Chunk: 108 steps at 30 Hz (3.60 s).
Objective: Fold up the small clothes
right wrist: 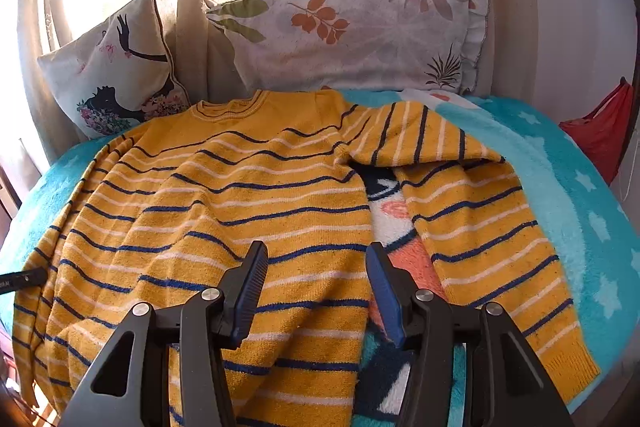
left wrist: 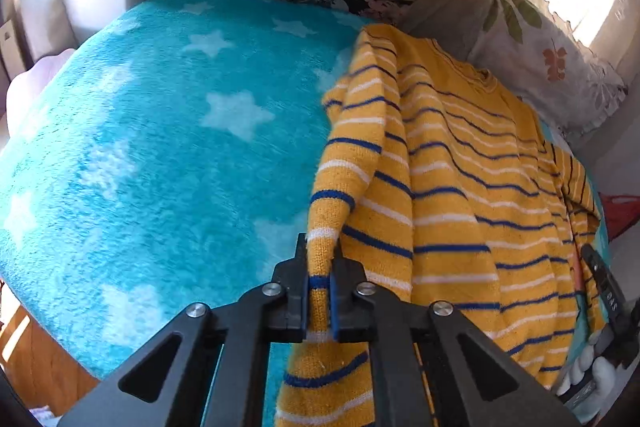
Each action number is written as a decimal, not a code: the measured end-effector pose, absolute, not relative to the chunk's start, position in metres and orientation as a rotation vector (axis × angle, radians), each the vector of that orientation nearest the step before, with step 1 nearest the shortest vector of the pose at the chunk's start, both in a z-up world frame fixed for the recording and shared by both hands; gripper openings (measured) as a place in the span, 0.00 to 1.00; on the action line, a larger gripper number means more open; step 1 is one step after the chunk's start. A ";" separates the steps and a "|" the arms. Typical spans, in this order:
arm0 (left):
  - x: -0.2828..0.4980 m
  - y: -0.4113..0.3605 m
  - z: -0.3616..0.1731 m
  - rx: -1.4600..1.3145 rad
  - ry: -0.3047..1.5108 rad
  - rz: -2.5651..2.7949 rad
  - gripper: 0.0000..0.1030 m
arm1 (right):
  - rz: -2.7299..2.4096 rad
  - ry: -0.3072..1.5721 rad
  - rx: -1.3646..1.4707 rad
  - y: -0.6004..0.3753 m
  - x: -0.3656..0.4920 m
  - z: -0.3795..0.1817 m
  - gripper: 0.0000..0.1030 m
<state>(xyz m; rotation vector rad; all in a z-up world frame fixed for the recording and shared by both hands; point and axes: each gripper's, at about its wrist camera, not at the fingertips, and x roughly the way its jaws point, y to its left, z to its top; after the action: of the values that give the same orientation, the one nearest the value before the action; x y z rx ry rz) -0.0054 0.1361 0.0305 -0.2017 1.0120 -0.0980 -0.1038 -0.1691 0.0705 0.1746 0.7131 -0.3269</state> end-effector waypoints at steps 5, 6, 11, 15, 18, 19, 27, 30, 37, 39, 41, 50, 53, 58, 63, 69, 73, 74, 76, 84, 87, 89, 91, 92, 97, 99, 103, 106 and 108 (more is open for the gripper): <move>0.031 0.200 0.048 -0.141 0.923 0.249 0.07 | -0.337 0.728 0.194 -0.175 -0.099 0.067 0.54; 0.042 0.213 0.047 -0.124 0.916 0.321 0.08 | -0.335 0.731 0.200 -0.176 -0.098 0.066 0.54; 0.073 0.259 0.029 -0.223 1.001 0.389 0.19 | -0.312 0.751 0.218 -0.171 -0.092 0.062 0.54; 0.045 0.255 0.038 -0.226 0.937 0.360 0.28 | -0.302 0.753 0.209 -0.168 -0.091 0.063 0.54; 0.020 0.246 0.046 -0.234 0.904 0.298 0.31 | -0.290 0.766 0.226 -0.171 -0.091 0.062 0.54; 0.012 0.241 0.049 -0.232 0.896 0.280 0.34 | -0.284 0.774 0.238 -0.173 -0.091 0.062 0.54; -0.048 0.183 0.052 -0.263 0.908 -0.056 0.52 | -0.278 0.827 0.405 -0.206 -0.125 0.043 0.61; -0.056 0.150 0.036 -0.236 0.962 -0.187 0.52 | -0.271 0.816 0.407 -0.204 -0.135 0.043 0.62; -0.074 0.098 0.012 -0.145 1.000 -0.288 0.55 | -0.170 0.822 0.353 -0.172 -0.145 0.043 0.64; -0.080 0.090 0.011 -0.141 0.990 -0.276 0.52 | -0.155 0.810 0.328 -0.161 -0.150 0.042 0.59; -0.086 0.084 0.013 -0.062 1.003 -0.242 0.08 | -0.134 0.803 0.304 -0.151 -0.154 0.042 0.29; -0.106 0.135 0.033 -0.134 1.025 -0.187 0.08 | -0.178 0.797 0.470 -0.194 -0.211 0.058 0.08; -0.109 0.134 0.022 -0.111 1.042 -0.168 0.13 | -0.162 0.812 0.485 -0.196 -0.216 0.051 0.10; -0.121 0.143 0.031 -0.121 0.983 -0.153 0.32 | -0.257 0.743 0.449 -0.217 -0.229 0.073 0.23; -0.123 0.151 0.046 -0.149 0.928 -0.126 0.37 | -0.545 0.696 0.417 -0.266 -0.245 0.083 0.60; -0.113 0.124 0.055 -0.128 0.912 -0.183 0.39 | -0.511 0.759 0.464 -0.295 -0.229 0.052 0.36; -0.105 0.105 0.063 -0.111 0.898 -0.219 0.39 | -0.503 0.785 0.296 -0.304 -0.211 0.072 0.05; -0.103 0.102 0.066 -0.108 0.890 -0.224 0.39 | -0.595 0.754 0.177 -0.312 -0.209 0.089 0.05; -0.100 0.098 0.070 -0.114 0.871 -0.228 0.39 | -0.813 0.652 -0.040 -0.325 -0.211 0.122 0.05; -0.082 0.092 0.063 -0.140 0.895 -0.242 0.46 | -0.961 0.530 0.109 -0.369 -0.257 0.147 0.49; -0.075 0.086 0.057 -0.132 0.917 -0.252 0.46 | -0.852 0.564 0.323 -0.386 -0.270 0.125 0.49; -0.071 0.081 0.055 -0.138 0.924 -0.268 0.46 | -0.731 0.551 0.534 -0.401 -0.275 0.113 0.49; -0.069 0.076 0.053 -0.141 0.927 -0.281 0.47 | -0.609 0.521 0.765 -0.416 -0.278 0.096 0.49; -0.068 0.074 0.052 -0.142 0.930 -0.288 0.48 | -0.558 0.504 0.872 -0.423 -0.279 0.088 0.49; -0.062 0.066 0.044 -0.137 0.958 -0.302 0.48 | -0.437 0.432 1.243 -0.438 -0.281 0.047 0.50; -0.060 0.065 0.042 -0.137 0.965 -0.306 0.48 | -0.418 0.399 1.327 -0.441 -0.281 0.036 0.50; -0.056 0.064 0.039 -0.148 0.976 -0.322 0.48 | -0.498 0.338 1.382 -0.459 -0.281 0.026 0.54; -0.057 0.067 0.038 -0.158 0.974 -0.329 0.48 | -0.600 0.309 1.348 -0.476 -0.281 0.028 0.50; -0.057 0.072 0.037 -0.172 0.970 -0.325 0.48 | -0.633 0.352 1.284 -0.484 -0.271 0.034 0.09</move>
<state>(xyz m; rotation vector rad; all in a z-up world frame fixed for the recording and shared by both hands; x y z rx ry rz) -0.0568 0.0724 0.0372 -0.1719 0.9700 -0.3253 -0.2706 -0.4843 0.0341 1.2839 0.3519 -0.6331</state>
